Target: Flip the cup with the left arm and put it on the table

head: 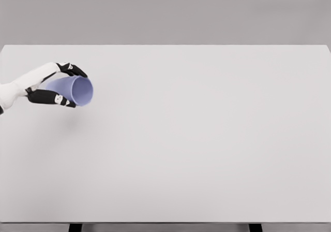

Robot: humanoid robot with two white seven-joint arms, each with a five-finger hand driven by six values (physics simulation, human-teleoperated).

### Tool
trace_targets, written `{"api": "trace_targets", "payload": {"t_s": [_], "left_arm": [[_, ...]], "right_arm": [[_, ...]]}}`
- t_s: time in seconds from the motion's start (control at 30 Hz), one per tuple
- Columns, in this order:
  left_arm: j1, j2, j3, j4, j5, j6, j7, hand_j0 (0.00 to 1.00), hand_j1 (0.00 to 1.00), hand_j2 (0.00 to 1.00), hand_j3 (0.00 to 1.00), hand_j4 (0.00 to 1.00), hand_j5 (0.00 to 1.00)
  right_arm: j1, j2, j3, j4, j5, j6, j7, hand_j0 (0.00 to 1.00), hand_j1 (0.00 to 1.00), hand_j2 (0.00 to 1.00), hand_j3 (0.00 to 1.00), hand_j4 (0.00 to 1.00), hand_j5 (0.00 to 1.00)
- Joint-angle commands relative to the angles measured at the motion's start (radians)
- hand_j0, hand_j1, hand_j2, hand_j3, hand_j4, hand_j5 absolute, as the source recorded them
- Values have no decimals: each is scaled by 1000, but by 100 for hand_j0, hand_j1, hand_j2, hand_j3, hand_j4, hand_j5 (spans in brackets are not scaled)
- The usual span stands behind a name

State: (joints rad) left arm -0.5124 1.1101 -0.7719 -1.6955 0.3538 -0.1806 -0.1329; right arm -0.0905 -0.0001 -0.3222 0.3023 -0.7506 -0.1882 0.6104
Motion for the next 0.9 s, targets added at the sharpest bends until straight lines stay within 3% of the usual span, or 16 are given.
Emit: {"api": "trace_targets", "payload": {"t_s": [0.0, 0.33, 0.5, 0.87], "left_arm": [[0, -4, 2, 4, 99, -51, 3, 62, 62, 62, 62, 62, 62], [6, -95, -10, 37, 321, -143, 4, 62, 62, 62, 62, 62, 62], [9, -102, -12, 40, 312, -131, 4, 59, 59, 59, 59, 59, 59], [9, -99, -10, 80, 277, 70, 6, 59, 59, 59, 59, 59, 59]], "right_arm": [[0, 0, 0, 0, 1, 0, 0, 100, 100, 100, 100, 100, 100], [0, 0, 2, 0, 1, 0, 0, 100, 100, 100, 100, 100, 100], [0, 0, 0, 0, 1, 0, 0, 100, 100, 100, 100, 100, 100], [0, 0, 0, 0, 1, 0, 0, 100, 100, 100, 100, 100, 100]]}}
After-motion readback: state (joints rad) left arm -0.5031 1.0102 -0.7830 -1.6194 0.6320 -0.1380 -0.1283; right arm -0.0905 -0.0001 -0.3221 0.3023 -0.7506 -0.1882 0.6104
